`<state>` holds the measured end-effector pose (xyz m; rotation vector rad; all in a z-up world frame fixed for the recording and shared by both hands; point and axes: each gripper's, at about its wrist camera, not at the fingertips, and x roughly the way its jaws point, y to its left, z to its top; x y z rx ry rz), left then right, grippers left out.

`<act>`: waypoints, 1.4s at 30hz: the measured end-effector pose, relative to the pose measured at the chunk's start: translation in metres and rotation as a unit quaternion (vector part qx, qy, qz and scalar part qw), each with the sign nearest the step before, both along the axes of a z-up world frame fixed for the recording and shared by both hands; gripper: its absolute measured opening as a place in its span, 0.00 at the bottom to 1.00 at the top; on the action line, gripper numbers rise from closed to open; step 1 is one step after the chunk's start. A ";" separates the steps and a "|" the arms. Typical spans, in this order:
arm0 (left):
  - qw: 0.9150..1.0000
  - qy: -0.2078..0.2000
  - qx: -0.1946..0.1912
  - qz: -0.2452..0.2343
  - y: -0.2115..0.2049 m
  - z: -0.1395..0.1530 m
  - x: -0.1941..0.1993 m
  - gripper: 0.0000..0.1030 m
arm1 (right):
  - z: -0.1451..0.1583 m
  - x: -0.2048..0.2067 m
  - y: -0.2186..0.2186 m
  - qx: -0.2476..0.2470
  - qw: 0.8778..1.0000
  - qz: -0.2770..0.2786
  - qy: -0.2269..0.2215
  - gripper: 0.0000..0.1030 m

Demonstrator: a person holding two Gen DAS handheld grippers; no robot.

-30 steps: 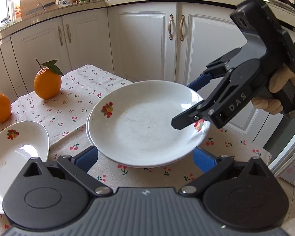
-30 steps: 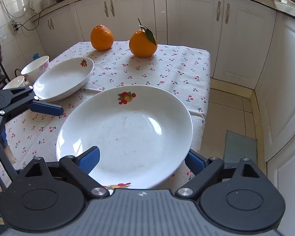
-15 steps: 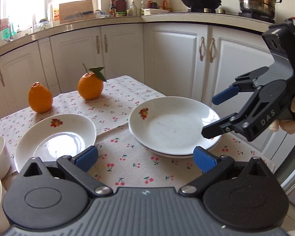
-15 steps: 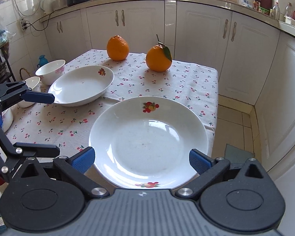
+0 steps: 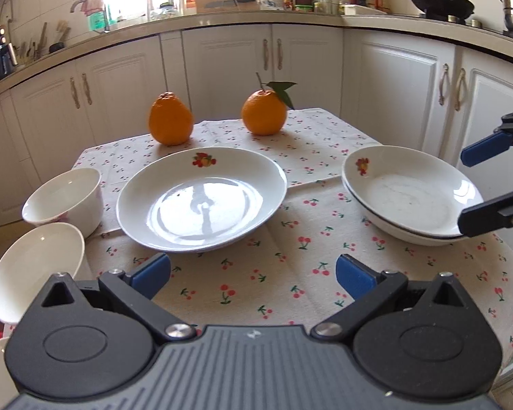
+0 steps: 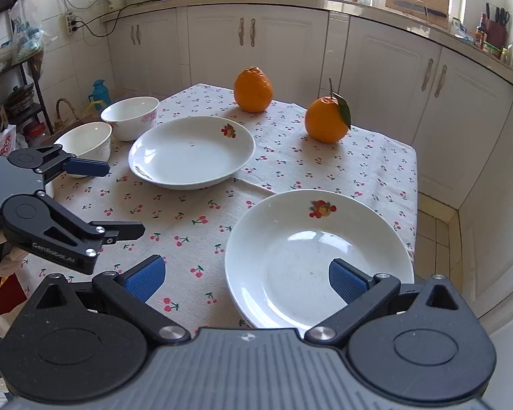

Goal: Organize plates and bowls
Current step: 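Withdraw the right gripper and move it to the white fruit-print plate, then close the right gripper on the rim of the fruit-print plate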

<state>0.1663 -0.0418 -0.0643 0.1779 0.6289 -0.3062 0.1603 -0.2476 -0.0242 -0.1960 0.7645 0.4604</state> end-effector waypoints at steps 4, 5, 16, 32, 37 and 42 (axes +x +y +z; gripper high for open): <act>0.999 -0.008 0.001 0.036 0.007 -0.008 0.007 0.99 | 0.006 0.005 0.016 -0.008 1.000 0.010 -0.013 1.00; 0.999 -0.003 -0.002 0.046 0.008 -0.011 0.010 0.99 | 0.008 0.005 0.019 -0.010 1.000 0.010 -0.015 1.00; 0.995 0.042 -0.015 0.088 0.004 -0.038 0.040 1.00 | 0.003 0.027 0.022 0.001 1.000 0.028 -0.001 1.00; 0.992 0.045 -0.016 0.119 -0.001 -0.038 0.059 1.00 | -0.008 0.108 0.051 -0.019 0.993 0.115 0.030 1.00; 0.991 0.045 -0.016 0.126 0.000 -0.038 0.064 1.00 | -0.009 0.141 0.060 -0.018 0.987 0.152 0.043 1.00; 0.990 0.044 -0.016 0.130 0.000 -0.038 0.067 0.99 | -0.011 0.178 0.074 -0.017 0.981 0.185 0.056 1.00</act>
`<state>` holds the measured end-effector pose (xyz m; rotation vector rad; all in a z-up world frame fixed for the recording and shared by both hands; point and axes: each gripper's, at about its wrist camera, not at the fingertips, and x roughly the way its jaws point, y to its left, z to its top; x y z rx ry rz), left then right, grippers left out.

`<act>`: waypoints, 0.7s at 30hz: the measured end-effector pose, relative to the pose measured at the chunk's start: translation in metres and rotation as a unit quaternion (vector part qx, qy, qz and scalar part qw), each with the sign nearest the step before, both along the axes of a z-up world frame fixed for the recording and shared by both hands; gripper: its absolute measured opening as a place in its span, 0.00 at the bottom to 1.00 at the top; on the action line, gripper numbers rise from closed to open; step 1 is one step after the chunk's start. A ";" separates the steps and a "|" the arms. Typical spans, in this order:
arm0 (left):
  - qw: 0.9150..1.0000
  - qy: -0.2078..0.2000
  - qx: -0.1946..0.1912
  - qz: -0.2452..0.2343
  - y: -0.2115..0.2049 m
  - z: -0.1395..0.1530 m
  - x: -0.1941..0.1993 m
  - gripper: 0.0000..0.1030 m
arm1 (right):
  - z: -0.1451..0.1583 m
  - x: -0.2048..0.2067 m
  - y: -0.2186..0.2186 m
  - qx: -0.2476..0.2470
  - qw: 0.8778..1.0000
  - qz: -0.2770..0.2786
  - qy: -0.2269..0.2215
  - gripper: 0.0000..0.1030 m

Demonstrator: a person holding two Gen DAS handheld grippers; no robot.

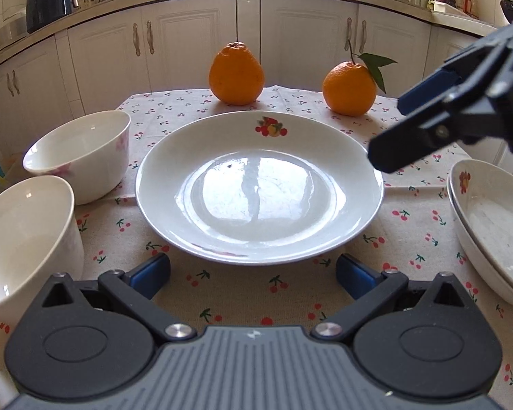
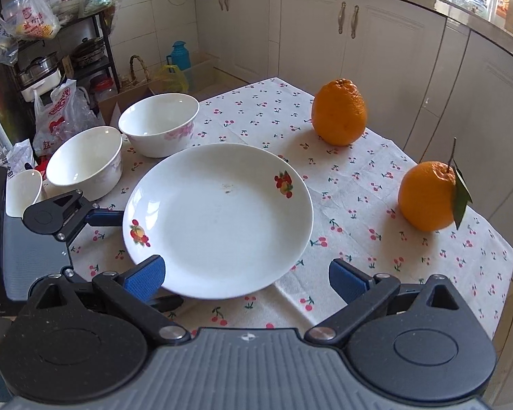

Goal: Organize plates and bowls
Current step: 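Close the right gripper on the rim of the fruit-print plate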

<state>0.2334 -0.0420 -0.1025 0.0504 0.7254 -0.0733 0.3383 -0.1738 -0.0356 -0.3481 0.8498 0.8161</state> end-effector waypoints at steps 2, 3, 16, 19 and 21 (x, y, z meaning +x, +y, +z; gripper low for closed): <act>1.000 -0.001 0.000 0.000 -0.001 0.000 0.001 0.99 | -0.001 0.013 0.006 -0.003 1.000 0.016 0.000 1.00; 1.000 -0.002 0.000 0.001 -0.001 0.000 0.001 0.99 | -0.002 0.020 0.010 -0.005 1.000 0.023 0.001 1.00; 1.000 -0.006 -0.004 0.001 0.002 0.000 0.002 0.99 | -0.035 0.101 0.052 0.006 0.996 0.066 0.064 0.88; 1.000 -0.007 -0.005 -0.003 0.002 0.000 0.002 0.97 | -0.043 0.110 0.055 0.007 0.995 0.066 0.078 0.82; 1.000 -0.008 -0.005 -0.005 0.003 0.000 0.002 0.97 | -0.046 0.114 0.056 0.017 0.994 0.070 0.088 0.79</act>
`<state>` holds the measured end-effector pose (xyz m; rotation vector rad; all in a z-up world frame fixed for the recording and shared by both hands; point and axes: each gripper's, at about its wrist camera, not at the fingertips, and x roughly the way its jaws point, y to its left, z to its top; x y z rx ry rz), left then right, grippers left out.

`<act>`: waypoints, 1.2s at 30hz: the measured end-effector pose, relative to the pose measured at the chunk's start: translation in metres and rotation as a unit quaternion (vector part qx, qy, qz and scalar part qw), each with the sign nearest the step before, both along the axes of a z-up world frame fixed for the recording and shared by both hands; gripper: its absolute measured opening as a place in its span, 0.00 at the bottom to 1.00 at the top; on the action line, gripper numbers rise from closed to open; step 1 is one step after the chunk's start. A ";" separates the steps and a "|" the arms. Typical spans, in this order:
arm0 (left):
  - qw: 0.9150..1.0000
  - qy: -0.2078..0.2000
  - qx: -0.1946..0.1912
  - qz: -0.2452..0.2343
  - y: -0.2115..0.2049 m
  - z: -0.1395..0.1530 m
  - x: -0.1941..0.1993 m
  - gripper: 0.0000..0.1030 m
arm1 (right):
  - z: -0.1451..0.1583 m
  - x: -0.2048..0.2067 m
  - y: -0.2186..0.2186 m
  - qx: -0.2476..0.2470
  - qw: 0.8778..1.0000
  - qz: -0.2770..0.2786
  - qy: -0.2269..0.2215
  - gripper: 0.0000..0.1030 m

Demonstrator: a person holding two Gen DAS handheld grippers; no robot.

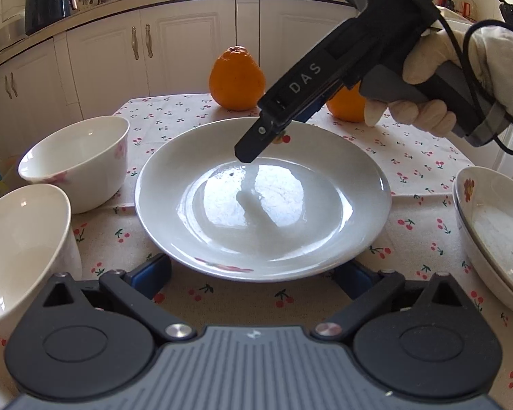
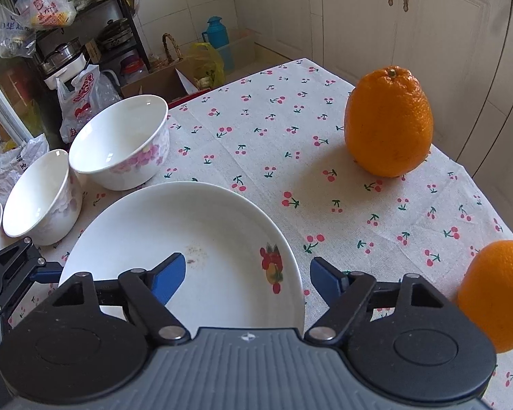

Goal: Organize plates and bowls
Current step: 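Close the right gripper on the rim of the fruit-print plate, then lift the plate with the right gripper and carry it toward the plate stack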

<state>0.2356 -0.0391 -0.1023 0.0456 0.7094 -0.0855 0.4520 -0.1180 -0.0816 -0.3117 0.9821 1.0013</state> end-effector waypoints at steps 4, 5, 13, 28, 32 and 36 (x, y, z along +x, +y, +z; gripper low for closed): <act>1.000 0.001 -0.001 -0.001 0.000 0.001 0.000 0.96 | -0.004 0.005 0.002 0.008 1.000 0.007 0.011 0.73; 1.000 0.000 -0.001 -0.002 0.000 0.001 0.000 0.96 | -0.004 0.007 0.002 0.012 1.000 0.009 0.014 0.72; 1.000 -0.004 0.010 -0.016 -0.004 0.003 -0.001 0.94 | -0.004 0.010 0.001 0.026 0.999 0.010 0.027 0.70; 0.997 -0.007 0.041 -0.060 -0.006 0.012 -0.009 0.93 | 0.006 -0.006 -0.015 0.034 0.999 -0.009 0.032 0.71; 0.997 -0.006 0.037 -0.075 -0.007 0.022 -0.015 0.93 | 0.016 -0.017 -0.025 0.039 0.999 -0.015 0.029 0.71; 0.996 -0.008 0.035 -0.087 -0.009 0.033 -0.025 0.93 | 0.030 -0.031 -0.034 0.043 0.999 -0.021 0.021 0.71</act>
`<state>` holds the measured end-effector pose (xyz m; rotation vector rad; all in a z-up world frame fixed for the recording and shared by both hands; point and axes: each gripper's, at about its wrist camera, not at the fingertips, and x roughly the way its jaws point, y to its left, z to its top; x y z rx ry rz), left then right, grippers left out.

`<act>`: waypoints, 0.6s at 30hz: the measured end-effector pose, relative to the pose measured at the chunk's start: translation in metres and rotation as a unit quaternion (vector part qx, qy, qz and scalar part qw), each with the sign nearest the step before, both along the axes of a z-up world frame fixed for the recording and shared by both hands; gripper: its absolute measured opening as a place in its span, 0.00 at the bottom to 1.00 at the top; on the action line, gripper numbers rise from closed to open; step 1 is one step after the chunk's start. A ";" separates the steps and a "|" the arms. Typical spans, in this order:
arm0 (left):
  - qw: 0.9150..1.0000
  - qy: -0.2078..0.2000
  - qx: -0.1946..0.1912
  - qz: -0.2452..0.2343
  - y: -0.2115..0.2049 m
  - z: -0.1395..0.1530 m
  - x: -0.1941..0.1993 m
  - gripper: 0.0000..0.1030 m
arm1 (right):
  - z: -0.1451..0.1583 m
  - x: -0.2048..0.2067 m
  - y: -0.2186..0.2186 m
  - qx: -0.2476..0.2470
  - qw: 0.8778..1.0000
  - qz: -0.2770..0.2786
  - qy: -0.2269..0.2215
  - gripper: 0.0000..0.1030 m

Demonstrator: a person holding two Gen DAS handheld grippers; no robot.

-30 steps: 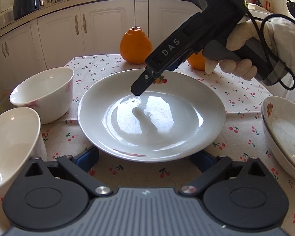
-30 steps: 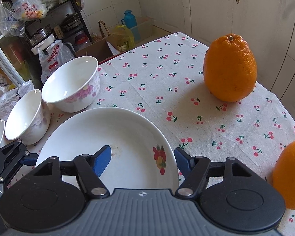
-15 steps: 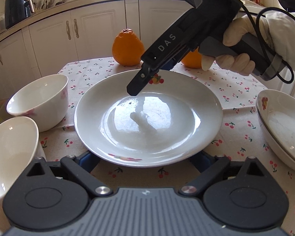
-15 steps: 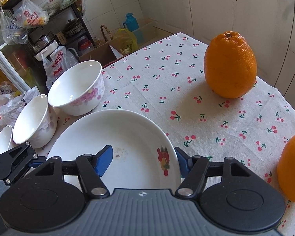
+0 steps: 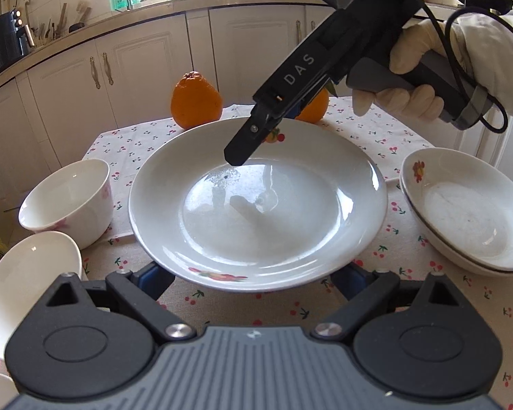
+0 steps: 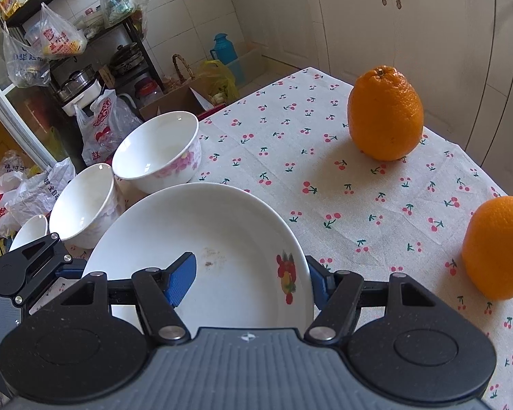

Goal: Organize plates and bowls
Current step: 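Lift the plate with the right gripper and carry it toward the plate stack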

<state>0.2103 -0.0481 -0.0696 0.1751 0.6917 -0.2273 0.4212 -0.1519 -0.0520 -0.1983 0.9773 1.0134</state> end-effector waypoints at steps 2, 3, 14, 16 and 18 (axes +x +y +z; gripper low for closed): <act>1.000 -0.001 -0.003 -0.006 -0.001 0.005 -0.004 0.93 | 0.007 -0.008 -0.004 -0.001 1.000 -0.004 -0.007 0.71; 1.000 -0.002 -0.005 -0.010 -0.002 0.008 -0.007 0.93 | 0.010 -0.011 -0.006 -0.003 1.000 -0.007 -0.010 0.71; 0.998 -0.009 -0.013 -0.054 -0.018 0.028 -0.034 0.93 | 0.038 -0.058 -0.045 0.000 0.998 -0.044 -0.040 0.71; 0.998 -0.009 -0.014 -0.064 -0.022 0.030 -0.037 0.93 | 0.040 -0.065 -0.054 0.001 0.998 -0.053 -0.042 0.71; 0.997 -0.008 -0.015 -0.076 -0.029 0.032 -0.041 0.93 | 0.042 -0.073 -0.063 0.000 0.997 -0.064 -0.045 0.71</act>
